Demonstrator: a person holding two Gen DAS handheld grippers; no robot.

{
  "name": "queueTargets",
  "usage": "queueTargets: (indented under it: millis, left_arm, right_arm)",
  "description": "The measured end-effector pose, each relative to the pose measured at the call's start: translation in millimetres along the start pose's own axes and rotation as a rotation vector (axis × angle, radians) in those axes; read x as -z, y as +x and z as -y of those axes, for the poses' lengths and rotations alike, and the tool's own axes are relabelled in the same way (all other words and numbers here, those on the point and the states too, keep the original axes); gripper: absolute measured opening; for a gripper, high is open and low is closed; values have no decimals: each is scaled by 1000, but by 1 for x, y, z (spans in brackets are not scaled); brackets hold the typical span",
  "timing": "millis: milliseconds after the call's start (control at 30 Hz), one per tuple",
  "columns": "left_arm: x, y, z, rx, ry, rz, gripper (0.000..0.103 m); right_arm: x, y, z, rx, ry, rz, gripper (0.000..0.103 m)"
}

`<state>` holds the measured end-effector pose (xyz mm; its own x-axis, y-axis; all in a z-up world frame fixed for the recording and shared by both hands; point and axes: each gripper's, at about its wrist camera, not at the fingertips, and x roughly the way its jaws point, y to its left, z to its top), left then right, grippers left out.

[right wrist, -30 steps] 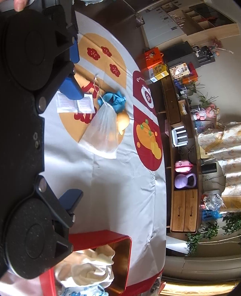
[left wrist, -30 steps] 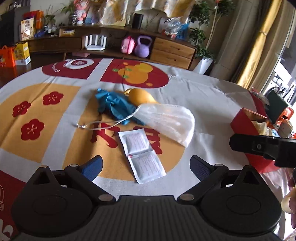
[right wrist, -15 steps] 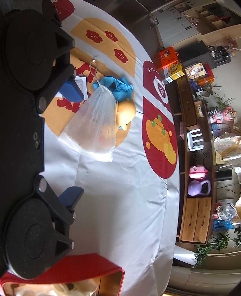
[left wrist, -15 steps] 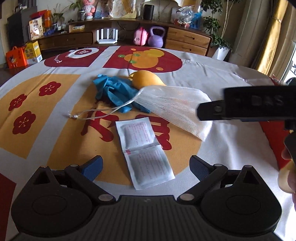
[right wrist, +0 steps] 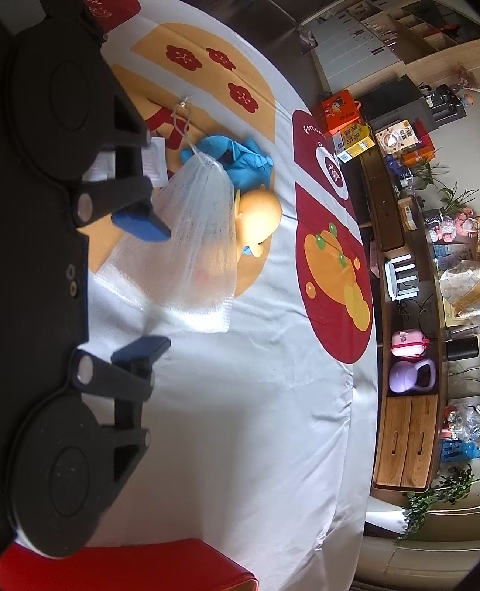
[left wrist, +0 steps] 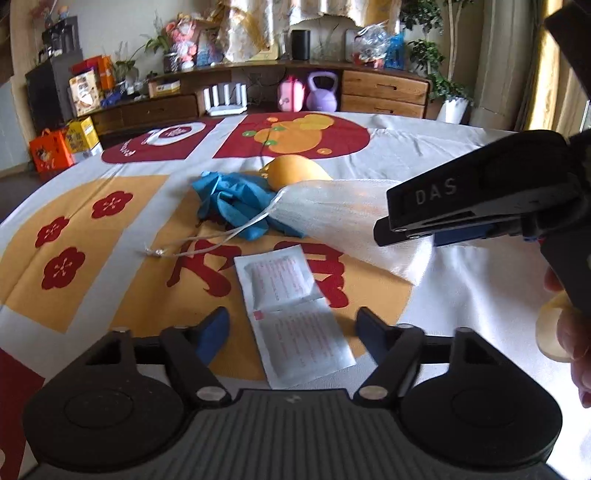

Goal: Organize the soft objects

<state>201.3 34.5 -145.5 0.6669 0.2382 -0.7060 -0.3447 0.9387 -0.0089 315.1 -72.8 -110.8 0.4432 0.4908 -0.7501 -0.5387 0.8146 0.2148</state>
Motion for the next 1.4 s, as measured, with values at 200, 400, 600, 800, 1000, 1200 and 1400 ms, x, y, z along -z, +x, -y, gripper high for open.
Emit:
queueTargets:
  millis: [200,400,600,800,1000,1200,1400]
  left_arm:
    - [1,-3,3,15,35,28,51]
    - [1,-4,3,27,47,34,43]
    - [1,-7,-2,44,48,33,37]
    - [0,-11,-10,72,27,33,23]
    - [1,-16,-18,88,11,24,21]
    - [0,-22,-29,112,-17,24,16]
    - [-2,-30,-35,135,-41,19,9]
  right_arm:
    - [2,-2,-2,1,-4,0,27]
    - [6,-11,-6,10,-22,25,14]
    - [9,-30,-11,13,-29,73,10]
    - [15,-55,-7,15,2,109,9]
    - [23,-83,0,13,27,139,9]
    - [31,-110,5,19,35,166,9]
    - [38,-140,15,37,50,200,9]
